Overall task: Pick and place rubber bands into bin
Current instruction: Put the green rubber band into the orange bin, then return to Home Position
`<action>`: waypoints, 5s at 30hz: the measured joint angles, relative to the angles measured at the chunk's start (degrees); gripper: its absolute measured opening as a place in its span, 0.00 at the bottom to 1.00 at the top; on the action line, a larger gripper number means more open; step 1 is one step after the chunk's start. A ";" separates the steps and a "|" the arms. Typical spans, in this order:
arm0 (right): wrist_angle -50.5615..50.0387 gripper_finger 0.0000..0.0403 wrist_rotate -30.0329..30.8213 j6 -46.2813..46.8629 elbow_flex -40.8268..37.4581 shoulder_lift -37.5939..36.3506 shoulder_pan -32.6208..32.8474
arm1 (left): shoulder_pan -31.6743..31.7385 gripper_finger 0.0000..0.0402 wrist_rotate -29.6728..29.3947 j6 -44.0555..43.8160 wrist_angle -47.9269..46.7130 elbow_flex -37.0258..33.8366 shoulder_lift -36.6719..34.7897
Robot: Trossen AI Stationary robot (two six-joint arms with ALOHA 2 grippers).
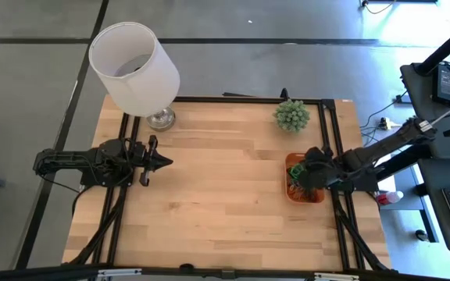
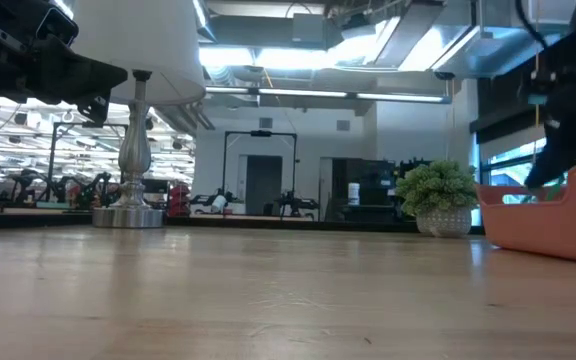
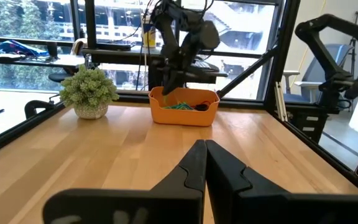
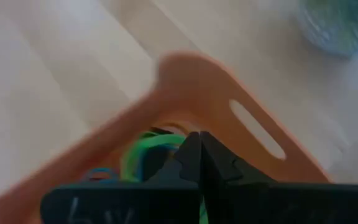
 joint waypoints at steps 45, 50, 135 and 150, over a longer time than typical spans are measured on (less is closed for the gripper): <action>25.34 0.02 -6.95 -38.11 2.28 -0.74 -2.48 | 0.02 0.00 0.00 0.00 0.00 0.00 0.01; 26.20 0.01 -9.82 -43.09 1.96 -1.42 -2.59 | 0.01 0.00 0.00 0.00 0.00 0.00 0.01; 51.71 0.08 -35.56 -49.54 -23.60 -41.94 -17.47 | 0.02 0.00 0.00 -0.02 -0.02 0.02 -0.01; 51.71 0.08 -35.56 -49.55 -23.60 -41.94 -17.48 | 0.02 0.00 0.01 0.00 -0.01 0.02 0.01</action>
